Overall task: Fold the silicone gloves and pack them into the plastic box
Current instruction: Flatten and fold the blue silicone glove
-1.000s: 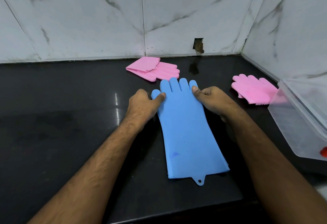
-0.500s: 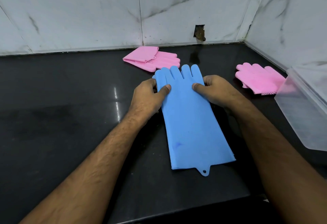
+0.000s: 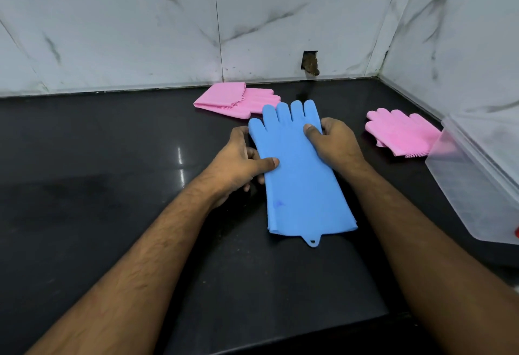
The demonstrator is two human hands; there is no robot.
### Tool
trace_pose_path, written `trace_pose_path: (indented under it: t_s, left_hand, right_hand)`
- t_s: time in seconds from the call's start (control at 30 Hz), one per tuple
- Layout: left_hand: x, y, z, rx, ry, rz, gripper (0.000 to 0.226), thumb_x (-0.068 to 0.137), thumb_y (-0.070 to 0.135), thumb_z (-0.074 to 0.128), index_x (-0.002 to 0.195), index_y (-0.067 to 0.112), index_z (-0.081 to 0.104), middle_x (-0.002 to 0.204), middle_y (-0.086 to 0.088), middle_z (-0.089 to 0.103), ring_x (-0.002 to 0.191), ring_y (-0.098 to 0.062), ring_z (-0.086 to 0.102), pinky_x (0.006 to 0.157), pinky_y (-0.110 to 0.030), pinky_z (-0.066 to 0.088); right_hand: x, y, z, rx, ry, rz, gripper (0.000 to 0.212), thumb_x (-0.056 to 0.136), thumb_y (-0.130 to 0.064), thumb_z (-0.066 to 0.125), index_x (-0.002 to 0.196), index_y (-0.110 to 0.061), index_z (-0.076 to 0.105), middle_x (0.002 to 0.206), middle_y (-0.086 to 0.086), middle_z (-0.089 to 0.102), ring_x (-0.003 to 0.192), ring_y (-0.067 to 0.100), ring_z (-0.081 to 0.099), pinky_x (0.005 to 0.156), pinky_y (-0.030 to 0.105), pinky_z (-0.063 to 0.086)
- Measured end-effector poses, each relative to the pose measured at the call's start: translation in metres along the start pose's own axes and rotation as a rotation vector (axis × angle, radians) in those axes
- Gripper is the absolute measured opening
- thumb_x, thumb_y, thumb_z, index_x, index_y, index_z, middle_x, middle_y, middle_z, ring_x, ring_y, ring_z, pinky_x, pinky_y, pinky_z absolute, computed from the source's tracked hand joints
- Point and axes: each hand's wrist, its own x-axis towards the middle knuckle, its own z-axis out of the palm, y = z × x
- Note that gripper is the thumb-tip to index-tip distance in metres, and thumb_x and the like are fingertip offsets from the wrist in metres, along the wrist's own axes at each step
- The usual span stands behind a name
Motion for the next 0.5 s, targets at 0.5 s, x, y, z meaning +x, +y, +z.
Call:
trace_pose_path:
  t_s: [0.5]
  left_hand:
    - [0.006, -0.006, -0.004, -0.014, 0.284, 0.061, 0.032, 0.087, 0.006, 0.068, 0.115, 0.023, 0.068, 0.083, -0.010, 0.068, 0.082, -0.029, 0.073, 0.082, -0.044, 0.064]
  right_hand:
    - [0.009, 0.002, 0.017, 0.047, -0.080, -0.132, 0.030, 0.100, -0.045, 0.051, 0.098, -0.017, 0.061, 0.098, -0.004, 0.071, 0.087, 0.013, 0.068, 0.074, 0.033, 0.054]
